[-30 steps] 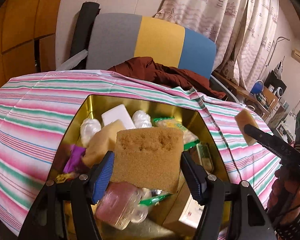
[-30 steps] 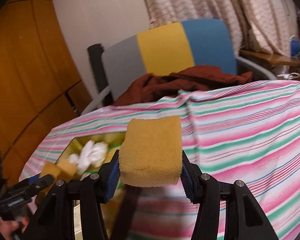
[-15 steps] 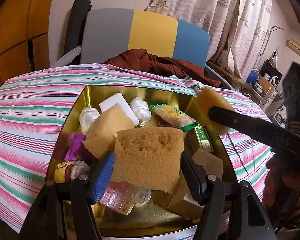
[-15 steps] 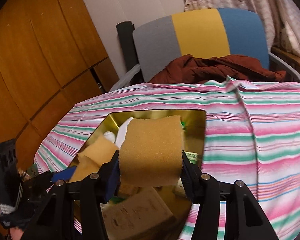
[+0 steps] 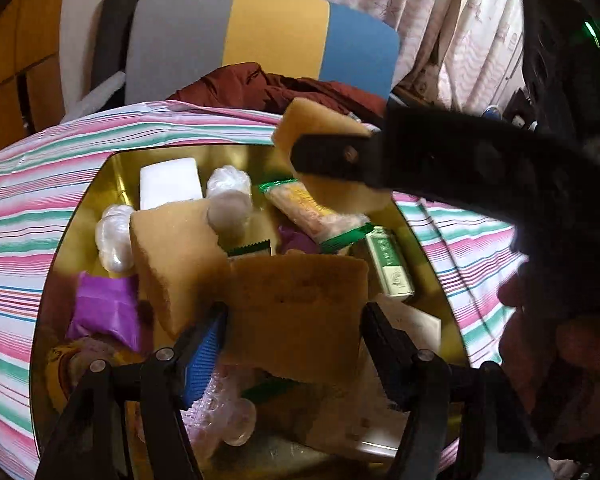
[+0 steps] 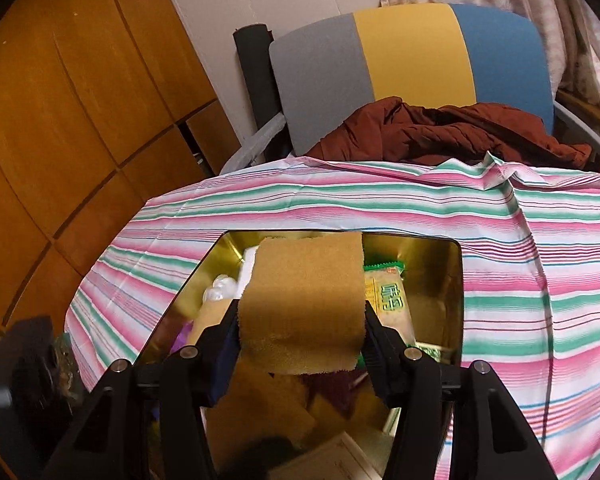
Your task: Organize objects
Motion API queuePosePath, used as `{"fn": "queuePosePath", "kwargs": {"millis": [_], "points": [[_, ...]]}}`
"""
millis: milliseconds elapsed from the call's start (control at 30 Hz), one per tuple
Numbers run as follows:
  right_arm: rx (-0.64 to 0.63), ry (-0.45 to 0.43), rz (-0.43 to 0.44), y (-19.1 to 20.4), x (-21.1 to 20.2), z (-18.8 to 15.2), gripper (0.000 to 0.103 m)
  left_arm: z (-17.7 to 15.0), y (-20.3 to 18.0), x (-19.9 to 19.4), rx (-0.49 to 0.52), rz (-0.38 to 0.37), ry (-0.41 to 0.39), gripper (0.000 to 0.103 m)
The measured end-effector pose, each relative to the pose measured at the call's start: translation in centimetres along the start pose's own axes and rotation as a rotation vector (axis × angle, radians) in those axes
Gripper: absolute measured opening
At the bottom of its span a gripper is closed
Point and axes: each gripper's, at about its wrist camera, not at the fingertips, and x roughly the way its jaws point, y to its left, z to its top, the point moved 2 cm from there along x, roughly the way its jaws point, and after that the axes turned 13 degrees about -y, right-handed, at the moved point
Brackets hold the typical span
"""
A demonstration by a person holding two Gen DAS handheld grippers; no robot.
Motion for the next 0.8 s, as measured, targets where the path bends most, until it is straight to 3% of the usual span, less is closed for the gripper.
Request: {"fn": "queuePosePath", "kwargs": {"millis": [100, 267, 400, 467, 633, 800], "points": [[0.020, 0.013, -0.007, -0.4, 1.1, 0.0, 0.073, -0.4, -0.2, -0.6, 0.022, 0.032, -0.011, 0.077], [0.088, 0.013, -0.002, -1.2, 1.2, -0.2, 0.075, -0.8, 0.6, -2.1, -0.004, 0.055, -0.023, 0.081], [0.108, -0.012, -0.002, -1.8, -0.2, -0.4, 0.075, -0.8, 1.5, -3.9, -0.050, 0.054, -0.076, 0.081], [0.094, -0.024, -0.016, -2.0, -1.0, -0.6, 0.073, -0.6, 1.9, -4.4, -0.058, 0.076, -0.093, 0.081], [0.060, -0.006, -0.042, -2.4, -1.7, -1.2, 0.058, -0.4, 3.4, -5.4, -0.150, 0.097, -0.116, 0.081], [0.009, 0.007, -0.090, -2.8, 0.0, -0.9, 0.051, -0.1, 5.0, -6.1, -0.238, 0.135, -0.116, 0.080]]}}
